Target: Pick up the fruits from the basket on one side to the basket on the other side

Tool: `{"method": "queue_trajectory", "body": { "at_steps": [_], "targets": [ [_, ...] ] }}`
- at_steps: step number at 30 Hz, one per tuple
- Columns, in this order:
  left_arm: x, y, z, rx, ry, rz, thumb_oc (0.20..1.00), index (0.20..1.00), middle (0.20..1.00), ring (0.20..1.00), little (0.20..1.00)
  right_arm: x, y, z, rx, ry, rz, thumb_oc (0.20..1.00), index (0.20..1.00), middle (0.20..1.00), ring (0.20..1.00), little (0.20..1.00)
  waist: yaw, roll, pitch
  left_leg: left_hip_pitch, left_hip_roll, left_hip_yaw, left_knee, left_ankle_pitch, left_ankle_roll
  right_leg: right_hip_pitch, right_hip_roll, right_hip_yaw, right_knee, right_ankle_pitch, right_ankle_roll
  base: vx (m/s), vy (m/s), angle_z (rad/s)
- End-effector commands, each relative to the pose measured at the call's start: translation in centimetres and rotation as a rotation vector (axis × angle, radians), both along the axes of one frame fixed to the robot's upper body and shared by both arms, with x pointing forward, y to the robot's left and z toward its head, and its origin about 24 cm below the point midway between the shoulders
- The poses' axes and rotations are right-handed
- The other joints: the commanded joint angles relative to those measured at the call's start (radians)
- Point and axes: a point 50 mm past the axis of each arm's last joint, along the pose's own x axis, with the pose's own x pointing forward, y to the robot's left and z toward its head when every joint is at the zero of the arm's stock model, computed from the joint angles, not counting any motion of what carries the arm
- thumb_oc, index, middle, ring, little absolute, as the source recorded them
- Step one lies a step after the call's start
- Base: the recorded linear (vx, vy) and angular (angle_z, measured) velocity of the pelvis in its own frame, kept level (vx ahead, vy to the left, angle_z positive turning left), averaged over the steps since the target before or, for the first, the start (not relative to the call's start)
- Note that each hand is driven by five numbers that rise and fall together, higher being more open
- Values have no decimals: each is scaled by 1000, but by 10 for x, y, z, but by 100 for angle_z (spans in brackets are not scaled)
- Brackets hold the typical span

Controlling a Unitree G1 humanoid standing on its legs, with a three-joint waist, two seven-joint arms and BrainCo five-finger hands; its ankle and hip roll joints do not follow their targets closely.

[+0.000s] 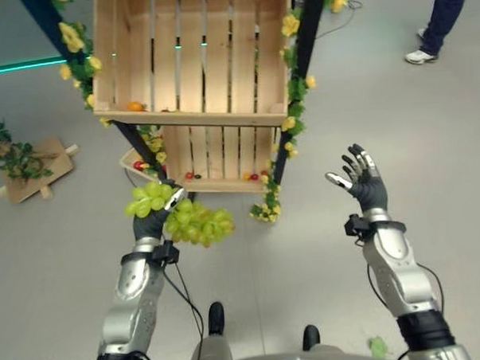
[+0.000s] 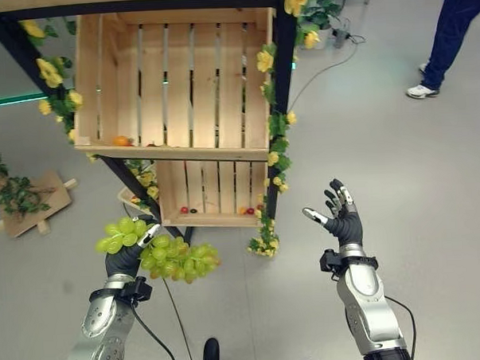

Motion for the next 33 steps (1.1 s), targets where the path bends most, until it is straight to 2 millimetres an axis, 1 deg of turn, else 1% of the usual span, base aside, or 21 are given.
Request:
{"method": "queue_trajectory", "body": {
  "at_steps": [1,2,3,4,5,6,7,8,9,10,11,12,13,14,17,18,24,26,27,30,33],
  "targets": [
    [-1,4,47,91,-222,-26,200,200,200,200,200,-1,-9,-5,2,3,-30,1000,1000,1000,1000,1000,16,-32,-75,-6,2,-4,79,-168,41,-81,-103,15,319,-115,74,63,119,21],
    [-1,4,47,91,-222,-26,200,200,200,200,200,-1,-9,-5,2,3,-30,1000,1000,1000,1000,1000,16,-34,-74,-6,-1,-4,80,-168,42,-84,-107,17,327,-119,75,111,157,19],
    [0,3,48,91,-230,-32,200,200,200,200,200,-2,-8,-7,3,17,-28,1000,1000,1000,1000,1000,13,-34,-71,1,-18,-11,86,-177,51,-98,-114,27,378,-75,76,56,82,14],
    [0,3,50,97,-237,-34,200,200,200,200,200,-1,-8,-8,-8,24,-26,1000,1000,1000,1000,1000,10,-35,-61,8,-31,-18,92,-179,61,-125,-120,50,438,-14,78,55,106,14],
    [1,2,54,108,-251,-36,200,200,200,200,200,-1,-7,-9,1,23,-30,1000,1000,1000,1000,1000,-2,-22,-48,18,-29,-33,84,-176,67,-162,-73,96,458,-20,66,9,98,24],
    [0,1,56,107,-267,-34,200,200,200,200,200,0,-8,-10,-3,25,-33,1000,1000,1000,1000,1000,-11,-5,-34,34,-22,-47,72,-177,66,-208,-10,132,453,-75,44,26,92,16],
    [0,1,58,102,-278,-38,200,200,200,200,200,1,-9,-10,0,29,-39,1000,1000,1000,1000,1000,-20,7,-28,44,-22,-60,63,-173,65,-245,29,156,422,-106,27,56,54,32],
    [1,1,63,93,-301,-41,200,200,200,200,200,3,-10,-11,2,33,-42,1000,1000,1000,1000,1000,-20,6,-17,47,-28,-70,69,-175,61,-251,21,149,370,-99,24,68,-30,29],
    [1,2,65,82,-312,-36,200,200,200,200,200,4,-8,-13,7,42,-35,1000,1000,1000,1000,1000,-10,1,-8,49,-27,-75,79,-183,53,-252,-20,117,309,-82,25,49,-76,48],
    [0,4,66,82,-312,-30,200,200,200,200,200,3,-8,-14,7,45,-27,1000,1000,1000,1000,1000,-9,-6,-10,46,-31,-87,93,-184,52,-227,-12,114,297,-89,26,63,-128,54],
    [-1,1,68,59,-331,-48,200,200,200,200,200,3,-8,-21,-4,81,-19,1000,1000,1000,1000,1000,-17,-20,-21,48,-29,-89,94,-191,48,-176,-6,118,203,-92,25,56,-74,75],
    [-1,1,68,59,-330,-48,200,200,200,200,200,3,-8,-22,-4,82,-19,1000,1000,1000,1000,1000,-18,-19,-21,50,-29,-89,94,-192,49,-169,-5,116,196,-90,26,102,-148,110],
    [-4,0,72,39,-353,-57,200,200,200,200,200,3,-10,-30,-1,122,-17,1000,1000,1000,1000,1000,-5,-26,-46,50,-27,-82,95,-196,46,-132,-10,99,163,-87,24,64,-84,100],
    [-4,0,72,39,-352,-57,200,200,200,200,200,3,-10,-30,-1,122,-16,1000,1000,1000,1000,1000,-5,-26,-47,50,-27,-82,96,-197,46,-130,-10,99,161,-86,24,91,-120,86],
    [-8,0,83,-3,-402,-77,200,200,200,200,200,2,-10,-37,-3,166,1,1000,1000,1000,1000,1000,4,-22,-69,51,-22,-83,94,-198,38,-98,-19,82,134,-91,19,66,-79,13],
    [-10,1,92,-15,-447,-82,200,200,200,200,200,2,-9,-42,-6,192,18,1000,1000,1000,1000,1000,10,-19,-79,52,-19,-86,92,-200,33,-82,-24,72,123,-95,17,53,-68,-16],
    [-9,1,107,-34,-512,-101,200,200,200,200,200,2,-5,-51,-7,238,54,1000,1000,1000,1000,1000,13,-15,-88,59,-13,-90,89,-202,26,-57,-29,60,107,-98,15,31,-56,-10],
    [-5,3,126,-27,-588,-117,200,200,200,200,200,2,-2,-60,-12,283,85,1000,1000,1000,1000,1000,10,-7,-94,62,-10,-87,89,-203,21,-50,-30,53,113,-105,15,46,-56,6],
    [-5,3,126,-26,-590,-117,200,200,200,200,200,3,-2,-60,-11,282,85,1000,1000,1000,1000,1000,9,-8,-93,63,-10,-87,89,-203,21,-50,-30,53,114,-106,15,32,-32,2],
    [3,1,149,16,-663,-143,200,200,200,200,200,6,4,-66,-23,319,121,1000,1000,1000,1000,1000,6,0,-100,63,-8,-87,93,-209,19,-45,-30,48,121,-111,17,34,-35,4],
    [10,-3,159,26,-683,-165,200,200,200,200,200,7,8,-70,-29,339,142,1000,1000,1000,1000,1000,1,5,-104,66,-8,-85,91,-209,17,-37,-31,44,114,-111,18,13,-3,1]
  ]
}}
